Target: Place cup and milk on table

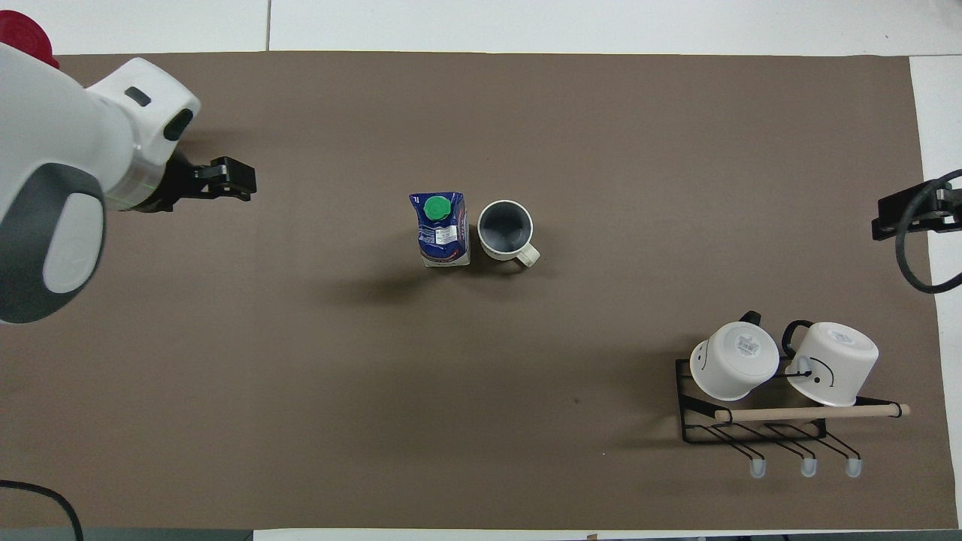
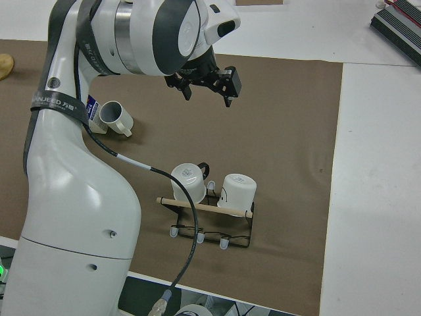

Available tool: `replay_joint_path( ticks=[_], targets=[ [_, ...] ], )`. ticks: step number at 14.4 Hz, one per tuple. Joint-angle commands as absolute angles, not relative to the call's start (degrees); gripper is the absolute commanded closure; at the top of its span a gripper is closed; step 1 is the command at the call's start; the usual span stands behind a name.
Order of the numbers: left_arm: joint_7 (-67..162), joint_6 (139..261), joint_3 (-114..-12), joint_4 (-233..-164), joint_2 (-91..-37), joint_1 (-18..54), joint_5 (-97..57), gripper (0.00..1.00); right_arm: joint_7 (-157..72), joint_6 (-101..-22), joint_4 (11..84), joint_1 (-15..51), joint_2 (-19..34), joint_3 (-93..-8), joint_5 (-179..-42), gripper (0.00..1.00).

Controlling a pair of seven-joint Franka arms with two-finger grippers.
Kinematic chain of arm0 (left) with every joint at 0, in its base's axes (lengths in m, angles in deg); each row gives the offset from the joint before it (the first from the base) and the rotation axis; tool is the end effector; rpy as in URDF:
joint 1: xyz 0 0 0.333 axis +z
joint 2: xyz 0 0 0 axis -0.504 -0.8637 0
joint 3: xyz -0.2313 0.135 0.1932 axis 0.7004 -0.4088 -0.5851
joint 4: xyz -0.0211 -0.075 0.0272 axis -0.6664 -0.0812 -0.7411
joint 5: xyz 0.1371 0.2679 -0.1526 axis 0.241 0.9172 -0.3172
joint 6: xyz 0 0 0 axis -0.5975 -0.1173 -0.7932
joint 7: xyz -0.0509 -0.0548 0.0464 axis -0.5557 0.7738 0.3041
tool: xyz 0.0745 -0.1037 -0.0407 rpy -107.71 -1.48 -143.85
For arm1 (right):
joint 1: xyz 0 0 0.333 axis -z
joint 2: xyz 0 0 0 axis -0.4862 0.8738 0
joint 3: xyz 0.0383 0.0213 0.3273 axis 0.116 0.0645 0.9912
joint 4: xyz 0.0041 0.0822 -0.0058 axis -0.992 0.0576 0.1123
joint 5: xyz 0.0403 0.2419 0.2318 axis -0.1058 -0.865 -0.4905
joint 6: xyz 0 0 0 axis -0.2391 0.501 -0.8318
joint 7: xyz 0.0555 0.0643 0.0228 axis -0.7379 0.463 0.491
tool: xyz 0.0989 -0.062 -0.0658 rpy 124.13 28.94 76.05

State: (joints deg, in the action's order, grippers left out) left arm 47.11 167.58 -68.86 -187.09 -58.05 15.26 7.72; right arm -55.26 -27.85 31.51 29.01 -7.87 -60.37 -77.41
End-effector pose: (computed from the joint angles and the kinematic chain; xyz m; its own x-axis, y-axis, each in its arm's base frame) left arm 0.5277 -0.1103 0.5417 0.9960 0.0383 0.0802 0.0403 -0.9989 -0.0235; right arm 0.4822 -0.0276 0.6200 0.9903 -0.1217 -0.0668 -0.1184 -0.9917 0.0510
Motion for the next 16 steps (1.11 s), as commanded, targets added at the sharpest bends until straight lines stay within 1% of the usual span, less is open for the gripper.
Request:
replay_joint_path(
  ticks=[1,5,7,12,15,16],
  targets=[
    [39.65,164.38,-68.51,-188.5,-54.9,19.71,6.69,0.0,-54.55,-27.43,32.08,29.62,-8.51,-60.01,-78.3,0.0],
    [37.18,161.47,-68.77,-187.09,-53.23,24.02,6.51,0.0,-54.55,-27.43,32.08,29.62,-8.51,-60.01,-78.3,0.0],
    [34.98,158.75,-68.77,-184.99,-53.05,25.6,6.42,0.0,-54.55,-27.43,32.17,29.62,-8.51,-60.01,-78.3,0.0],
    [34.53,154.52,-68.86,-180.59,-53.4,25.79,6.34,0.0,-54.55,-27.43,32.08,29.62,-8.51,-60.01,-78.3,0.0],
    [34.53,152.16,-69.64,-177.16,-54.54,26.05,3.27,0.0,-54.55,-27.52,32.08,29.62,-8.51,-60.01,-78.3,0.0],
    [34.62,151.97,-69.91,-177.15,-54.63,25.96,3.26,0.0,-54.55,-27.43,32.08,29.62,-8.51,-60.01,-78.3,0.0]
  ],
)
